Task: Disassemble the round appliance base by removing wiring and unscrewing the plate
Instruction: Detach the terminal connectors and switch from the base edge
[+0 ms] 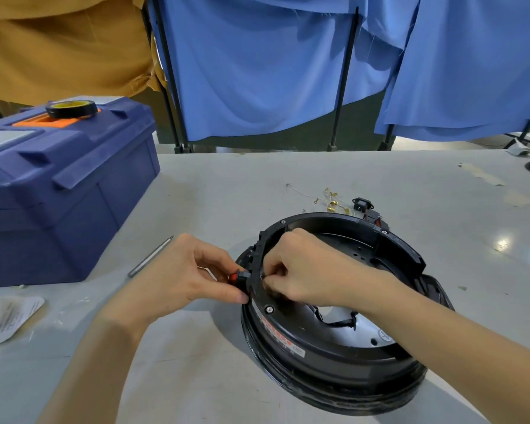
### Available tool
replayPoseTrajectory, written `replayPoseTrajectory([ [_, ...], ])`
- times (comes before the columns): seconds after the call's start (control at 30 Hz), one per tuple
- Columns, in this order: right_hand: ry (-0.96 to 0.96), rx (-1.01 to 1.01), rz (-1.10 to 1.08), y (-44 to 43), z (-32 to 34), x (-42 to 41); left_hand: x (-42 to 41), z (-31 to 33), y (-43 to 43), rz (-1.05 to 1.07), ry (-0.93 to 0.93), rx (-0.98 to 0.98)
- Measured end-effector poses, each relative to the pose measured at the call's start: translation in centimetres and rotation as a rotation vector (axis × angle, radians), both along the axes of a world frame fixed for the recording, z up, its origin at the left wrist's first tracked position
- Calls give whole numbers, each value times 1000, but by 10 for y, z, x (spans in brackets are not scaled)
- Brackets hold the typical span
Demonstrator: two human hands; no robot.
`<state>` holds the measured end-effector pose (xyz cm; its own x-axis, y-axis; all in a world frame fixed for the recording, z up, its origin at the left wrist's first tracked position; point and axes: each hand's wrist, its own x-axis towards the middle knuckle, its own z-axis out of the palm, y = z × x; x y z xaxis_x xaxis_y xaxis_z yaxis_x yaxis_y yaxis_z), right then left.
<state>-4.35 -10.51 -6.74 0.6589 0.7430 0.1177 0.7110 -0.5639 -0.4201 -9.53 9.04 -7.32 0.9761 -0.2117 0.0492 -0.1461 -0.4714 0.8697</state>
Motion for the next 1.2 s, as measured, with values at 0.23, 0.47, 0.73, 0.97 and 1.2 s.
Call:
replayPoseTrajectory([
  [0.23, 74, 318, -161, -8, 9, 6, -5, 10, 18, 267, -206, -78],
  [0.47, 245, 596, -65, -2, 22, 1, 3, 7, -31, 334, -433, -277],
  [0.73, 139, 795, -595, -82, 34, 58, 10, -21, -59, 308, -123, -142],
  [0.97, 184, 429, -1032, -147, -30, 105, 15, -23, -61, 349, -71, -143],
  [1.2, 120, 257, -1026, -145, -41, 107, 14, -23, -62, 362, -67, -170],
])
